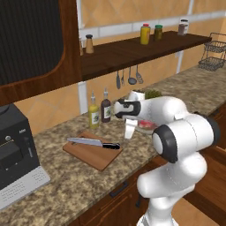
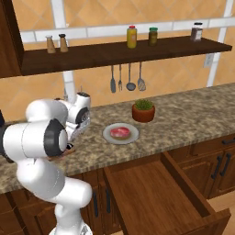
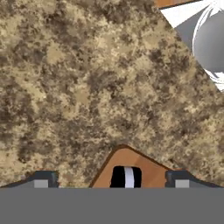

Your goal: Pick up the knife from the drawer and place it on the cutting board. Then place the meat from the plate to the cutting board.

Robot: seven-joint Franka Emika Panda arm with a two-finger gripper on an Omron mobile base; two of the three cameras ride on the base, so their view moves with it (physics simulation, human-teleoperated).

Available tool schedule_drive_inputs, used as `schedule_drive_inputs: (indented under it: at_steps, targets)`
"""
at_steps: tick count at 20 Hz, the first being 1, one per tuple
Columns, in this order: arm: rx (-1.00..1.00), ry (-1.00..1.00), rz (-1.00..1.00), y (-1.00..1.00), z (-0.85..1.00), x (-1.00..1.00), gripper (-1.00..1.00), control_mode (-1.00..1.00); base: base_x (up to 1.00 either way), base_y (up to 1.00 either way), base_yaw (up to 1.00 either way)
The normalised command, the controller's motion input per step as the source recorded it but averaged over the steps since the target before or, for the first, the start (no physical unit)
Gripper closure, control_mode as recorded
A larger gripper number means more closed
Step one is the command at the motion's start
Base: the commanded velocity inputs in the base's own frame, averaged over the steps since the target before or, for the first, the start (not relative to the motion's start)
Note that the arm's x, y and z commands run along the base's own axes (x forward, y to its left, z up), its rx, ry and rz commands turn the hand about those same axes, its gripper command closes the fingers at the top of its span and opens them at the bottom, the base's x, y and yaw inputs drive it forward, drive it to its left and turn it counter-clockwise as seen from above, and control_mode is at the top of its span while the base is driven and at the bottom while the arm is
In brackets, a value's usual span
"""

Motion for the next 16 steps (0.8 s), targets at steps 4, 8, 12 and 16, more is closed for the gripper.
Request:
schedule_drive_inputs:
  at_steps: [4, 8, 12, 16]
  targets:
    - [0.04, 0.00, 0.04, -1.00, 0.14, 0.47, -1.00, -1.00, 0.00, 0.00, 0.00]
    - [0.00, 0.00, 0.00, -1.00, 0.02, 0.80, -1.00, -1.00, 0.00, 0.00, 0.00]
    - [0.00, 0.02, 0.12, -1.00, 0.01, 0.83, -1.00, -1.00, 0.00, 0.00, 0.00]
    - [0.00, -0.08, 0.52, -0.64, 0.02, 0.32, -1.00, -1.00, 0.00, 0.00, 0.00]
